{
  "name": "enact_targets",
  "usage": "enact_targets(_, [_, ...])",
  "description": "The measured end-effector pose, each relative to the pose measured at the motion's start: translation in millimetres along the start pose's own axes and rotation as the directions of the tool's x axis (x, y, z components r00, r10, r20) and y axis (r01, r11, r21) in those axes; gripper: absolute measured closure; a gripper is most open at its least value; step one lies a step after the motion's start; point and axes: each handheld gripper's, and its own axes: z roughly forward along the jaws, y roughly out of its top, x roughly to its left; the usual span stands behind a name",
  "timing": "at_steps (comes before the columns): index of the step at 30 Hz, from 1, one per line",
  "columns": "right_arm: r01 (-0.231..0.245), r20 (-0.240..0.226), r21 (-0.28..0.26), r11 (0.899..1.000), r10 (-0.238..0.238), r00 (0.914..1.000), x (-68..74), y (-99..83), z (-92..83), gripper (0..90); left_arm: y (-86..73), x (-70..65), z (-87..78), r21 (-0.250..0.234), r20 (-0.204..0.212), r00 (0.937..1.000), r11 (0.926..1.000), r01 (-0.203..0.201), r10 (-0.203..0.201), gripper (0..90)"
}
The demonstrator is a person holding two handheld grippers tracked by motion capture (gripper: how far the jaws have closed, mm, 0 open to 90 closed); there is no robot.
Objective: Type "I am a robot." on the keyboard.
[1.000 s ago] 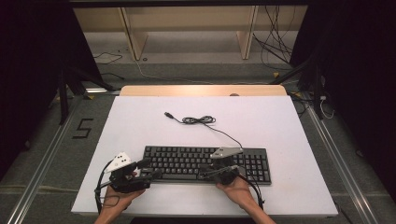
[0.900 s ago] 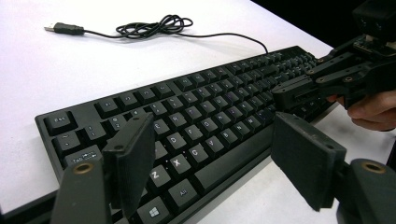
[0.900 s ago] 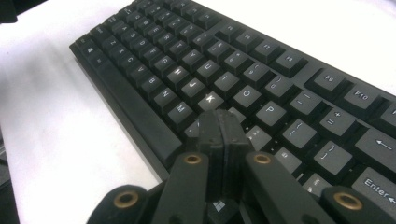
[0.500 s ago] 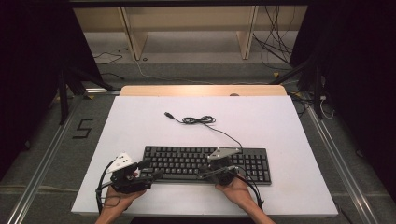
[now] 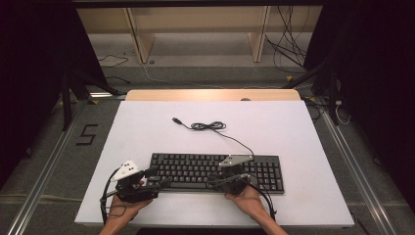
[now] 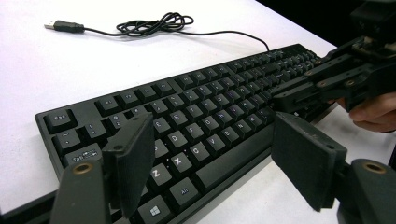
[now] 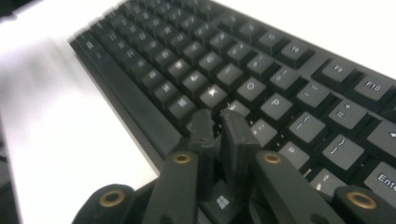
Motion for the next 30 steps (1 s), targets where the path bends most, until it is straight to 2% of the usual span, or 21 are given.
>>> enact_targets(4, [-0.008,-0.003,-0.034,0.999,0.008,1.0,-1.2,1.2,-7.7,80.5,0.1,0.3,-0.3,0.001,0.001,1.0,1.0,-0.001,0.001,29.8])
enact_targets(12, [-0.026,-0.012,-0.084,0.996,0.026,0.9996,-5.4,2.2,-22.9,68.3,0.1,0.1,-0.4,0.001,0.001,1.0,1.0,-0.002,0.002,29.7])
enact_targets(18, [-0.033,-0.026,-0.126,0.991,0.03,0.9992,-6.6,3.7,-34.0,55.4,0.3,0.4,-0.8,-0.002,0.003,1.0,1.0,0.001,-0.001,29.6])
enact_targets(22, [-0.029,-0.021,-0.134,0.991,0.027,0.9994,-7.0,2.4,-39.7,45.8,0.4,0.4,-0.9,-0.002,0.004,1.0,1.0,0.001,-0.001,29.3])
enact_targets(30, [-0.036,-0.023,-0.194,0.98,0.032,0.9992,-11.2,-5.2,-61.0,41.5,0.6,0.0,-0.5,0.001,0.011,0.9999,1.0,-0.002,0.002,28.9])
